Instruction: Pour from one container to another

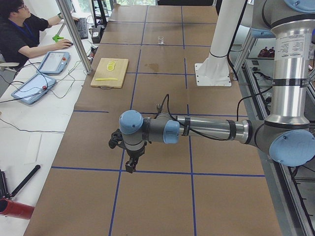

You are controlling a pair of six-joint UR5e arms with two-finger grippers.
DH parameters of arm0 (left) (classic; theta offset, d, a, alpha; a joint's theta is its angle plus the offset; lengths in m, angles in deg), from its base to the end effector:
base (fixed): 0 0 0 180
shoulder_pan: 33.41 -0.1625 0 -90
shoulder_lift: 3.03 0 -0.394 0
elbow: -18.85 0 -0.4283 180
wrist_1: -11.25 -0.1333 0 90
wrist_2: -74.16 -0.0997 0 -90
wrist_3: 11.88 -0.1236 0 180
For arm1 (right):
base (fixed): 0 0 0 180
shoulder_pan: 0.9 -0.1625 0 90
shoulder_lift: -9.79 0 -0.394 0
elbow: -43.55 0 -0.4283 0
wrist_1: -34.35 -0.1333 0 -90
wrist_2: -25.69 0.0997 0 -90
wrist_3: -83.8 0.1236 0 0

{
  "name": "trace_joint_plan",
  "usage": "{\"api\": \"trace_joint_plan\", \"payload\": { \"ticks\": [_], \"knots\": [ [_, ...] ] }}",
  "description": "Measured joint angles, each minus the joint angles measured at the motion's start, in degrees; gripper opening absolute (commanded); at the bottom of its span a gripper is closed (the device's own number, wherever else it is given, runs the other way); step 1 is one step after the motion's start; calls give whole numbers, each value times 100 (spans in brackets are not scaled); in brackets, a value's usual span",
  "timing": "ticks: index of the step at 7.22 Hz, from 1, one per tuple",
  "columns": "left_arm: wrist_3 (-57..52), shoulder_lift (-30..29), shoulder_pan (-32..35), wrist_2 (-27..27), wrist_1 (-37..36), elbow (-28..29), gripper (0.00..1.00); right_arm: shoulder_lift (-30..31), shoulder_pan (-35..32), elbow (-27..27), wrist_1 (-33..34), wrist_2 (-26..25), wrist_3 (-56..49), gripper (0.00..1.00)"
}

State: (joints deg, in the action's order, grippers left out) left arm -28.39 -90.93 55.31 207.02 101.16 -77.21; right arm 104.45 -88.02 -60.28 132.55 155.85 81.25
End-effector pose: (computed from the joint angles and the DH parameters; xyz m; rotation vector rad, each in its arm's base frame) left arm -0.0376 -0.5194 0.6103 0.1636 0.7360 0.3210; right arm 0.0288 -0.4942 0.5797 0.0142 -0.7012 -0.0968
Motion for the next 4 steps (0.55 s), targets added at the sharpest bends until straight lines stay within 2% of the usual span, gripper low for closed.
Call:
{"api": "trace_joint_plan", "payload": {
  "ticks": [3, 4],
  "knots": [
    [85, -153, -20, 44, 102, -101, 100, -215, 70, -129, -40, 52, 65, 100],
    [103, -258, -22, 49, 381, -12, 100, -278, 104, -230, -48, 136, 79, 100]
  ]
}}
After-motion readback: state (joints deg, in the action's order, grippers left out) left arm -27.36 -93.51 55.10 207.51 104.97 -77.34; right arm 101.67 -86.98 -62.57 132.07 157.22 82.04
